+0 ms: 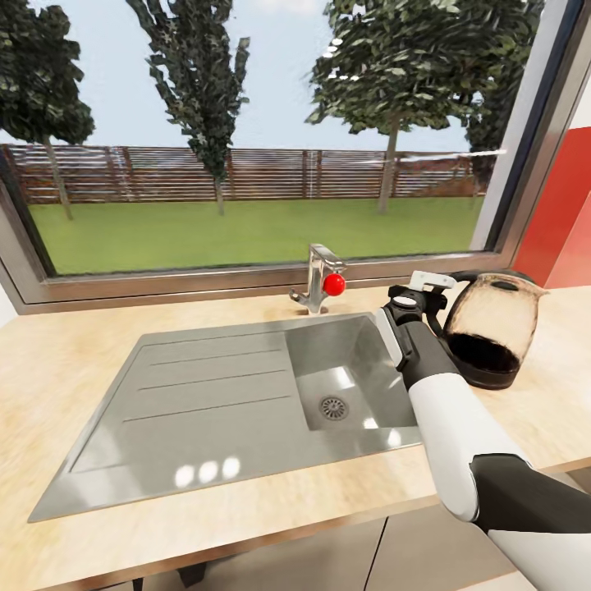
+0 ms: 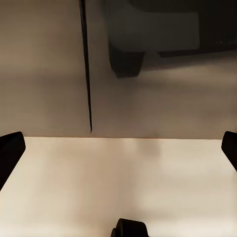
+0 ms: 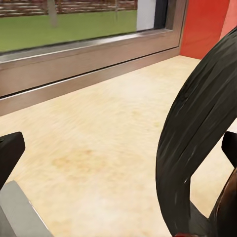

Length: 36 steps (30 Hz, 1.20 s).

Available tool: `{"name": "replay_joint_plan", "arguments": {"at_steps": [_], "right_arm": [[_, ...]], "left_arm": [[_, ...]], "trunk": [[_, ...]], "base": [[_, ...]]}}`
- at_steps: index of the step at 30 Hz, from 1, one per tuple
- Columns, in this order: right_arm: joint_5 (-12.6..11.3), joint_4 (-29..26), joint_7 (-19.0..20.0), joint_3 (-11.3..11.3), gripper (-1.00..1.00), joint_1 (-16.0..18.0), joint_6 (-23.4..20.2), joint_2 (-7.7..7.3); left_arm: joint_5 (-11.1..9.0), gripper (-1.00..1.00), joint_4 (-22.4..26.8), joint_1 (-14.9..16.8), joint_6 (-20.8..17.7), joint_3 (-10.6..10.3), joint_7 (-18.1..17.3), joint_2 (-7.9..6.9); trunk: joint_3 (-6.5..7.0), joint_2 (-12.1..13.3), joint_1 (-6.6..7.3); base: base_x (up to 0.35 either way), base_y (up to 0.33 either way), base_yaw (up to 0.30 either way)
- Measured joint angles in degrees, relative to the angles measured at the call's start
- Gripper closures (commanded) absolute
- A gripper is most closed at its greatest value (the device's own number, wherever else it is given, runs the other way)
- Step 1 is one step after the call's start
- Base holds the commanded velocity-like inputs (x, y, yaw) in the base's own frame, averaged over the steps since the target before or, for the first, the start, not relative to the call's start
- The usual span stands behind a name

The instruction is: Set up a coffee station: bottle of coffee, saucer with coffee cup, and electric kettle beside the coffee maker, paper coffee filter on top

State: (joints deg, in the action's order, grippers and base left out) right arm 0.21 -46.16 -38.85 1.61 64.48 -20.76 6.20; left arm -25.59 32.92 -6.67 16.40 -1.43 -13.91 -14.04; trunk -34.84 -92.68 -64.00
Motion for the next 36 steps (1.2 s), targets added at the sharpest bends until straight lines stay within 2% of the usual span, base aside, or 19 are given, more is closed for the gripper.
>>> {"name": "replay_joint_plan", "arguments": {"at_steps": [18,19,36], "right_arm": [[0.0,0.0,-0.1,0.1,-1.0,0.0,0.0,0.0],[0.0,0.0,-0.1,0.1,1.0,0.0,0.0,0.0],[0.0,-0.1,-0.1,0.1,1.0,0.0,-0.1,0.0]], "left_arm": [[0.0,-1.0,0.0,0.0,0.0,0.0,0.0,0.0],[0.0,-1.0,0.0,0.0,0.0,0.0,0.0,-0.02],[0.0,-1.0,0.0,0.0,0.0,0.0,0.0,-0.04]], "trunk": [[0.0,0.0,0.0],[0.0,0.0,0.0],[0.0,0.0,0.0]], "base": [[0.0,0.0,0.0],[0.0,0.0,0.0],[0.0,0.0,0.0]]}}
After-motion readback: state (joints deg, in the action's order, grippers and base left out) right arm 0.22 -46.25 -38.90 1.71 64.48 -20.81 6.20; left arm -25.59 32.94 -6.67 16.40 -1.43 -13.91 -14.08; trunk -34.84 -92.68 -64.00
